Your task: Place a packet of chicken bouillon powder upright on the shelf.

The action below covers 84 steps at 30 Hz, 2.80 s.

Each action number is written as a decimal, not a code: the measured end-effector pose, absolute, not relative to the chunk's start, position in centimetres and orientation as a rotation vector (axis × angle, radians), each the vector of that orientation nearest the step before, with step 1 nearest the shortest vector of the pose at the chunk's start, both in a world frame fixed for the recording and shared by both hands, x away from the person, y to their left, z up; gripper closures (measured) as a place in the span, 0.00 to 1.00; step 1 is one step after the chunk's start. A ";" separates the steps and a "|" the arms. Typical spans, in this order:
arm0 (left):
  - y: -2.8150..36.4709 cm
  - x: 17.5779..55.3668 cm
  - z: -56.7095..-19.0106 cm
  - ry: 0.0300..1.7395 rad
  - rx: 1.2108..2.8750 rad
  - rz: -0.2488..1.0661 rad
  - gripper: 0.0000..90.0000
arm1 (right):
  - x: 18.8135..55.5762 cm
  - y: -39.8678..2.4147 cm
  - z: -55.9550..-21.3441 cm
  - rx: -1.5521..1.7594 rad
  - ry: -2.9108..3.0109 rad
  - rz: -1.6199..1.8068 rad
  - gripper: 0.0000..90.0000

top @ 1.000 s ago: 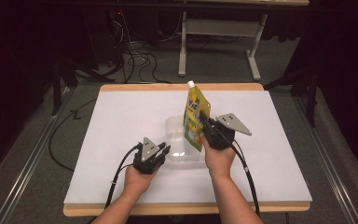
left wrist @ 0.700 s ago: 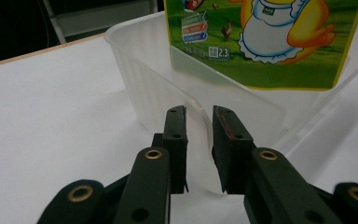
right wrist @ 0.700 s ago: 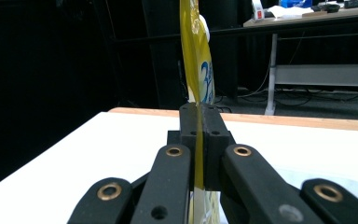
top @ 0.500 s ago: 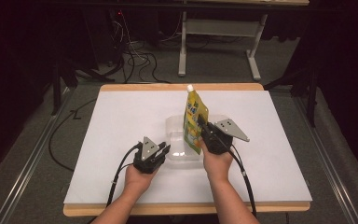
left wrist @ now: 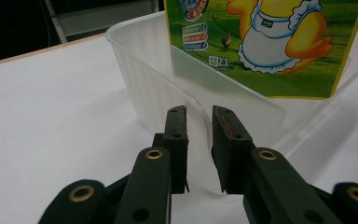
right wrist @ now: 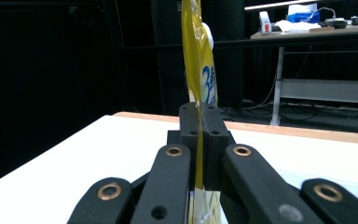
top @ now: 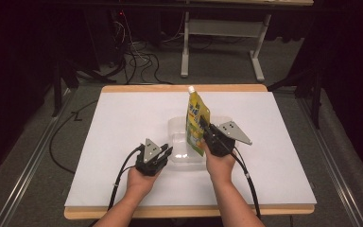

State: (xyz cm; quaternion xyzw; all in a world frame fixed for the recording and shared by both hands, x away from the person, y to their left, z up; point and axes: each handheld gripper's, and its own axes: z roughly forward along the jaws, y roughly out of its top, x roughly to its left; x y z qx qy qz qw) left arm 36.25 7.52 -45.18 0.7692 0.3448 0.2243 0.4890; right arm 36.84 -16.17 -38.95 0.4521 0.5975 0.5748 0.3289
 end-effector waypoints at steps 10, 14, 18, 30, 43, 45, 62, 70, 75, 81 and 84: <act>7.5 36.3 -45.2 0.839 1.870 0.544 0.85 | 36.4 -16.2 -40.2 1.199 1.562 1.542 1.00; 7.5 36.2 -45.1 0.839 1.872 0.546 0.85 | 36.2 -16.1 -40.3 1.202 1.569 1.542 1.00; 7.5 36.2 -45.2 0.835 1.873 0.547 0.85 | 35.8 -16.1 -40.5 1.197 1.604 1.520 1.00; 7.6 36.2 -45.1 0.831 1.881 0.548 0.85 | 34.9 -16.4 -41.2 1.185 1.649 1.478 0.99; 7.5 36.3 -45.0 0.831 1.881 0.549 0.84 | 34.9 -16.3 -41.3 1.169 1.670 1.446 0.97; 7.5 36.3 -45.0 0.832 1.881 0.549 0.84 | 34.9 -16.3 -41.3 1.173 1.671 1.444 0.96; 7.8 36.1 -44.6 0.840 1.840 0.510 0.63 | 35.0 -16.4 -40.5 1.134 1.751 1.406 0.59; 8.3 35.5 -43.8 0.843 1.814 0.509 0.47 | 34.3 -16.6 -40.2 1.088 1.845 1.375 0.40; 8.9 34.8 -43.4 0.823 1.827 0.498 0.40 | 33.3 -17.3 -40.0 1.082 1.864 1.367 0.30; 10.2 33.8 -43.0 0.825 1.837 0.497 0.37 | 31.2 -19.0 -40.1 1.065 1.902 1.378 0.27; 11.1 33.6 -42.8 0.838 1.837 0.509 0.34 | 30.2 -20.8 -40.1 1.072 1.892 1.378 0.27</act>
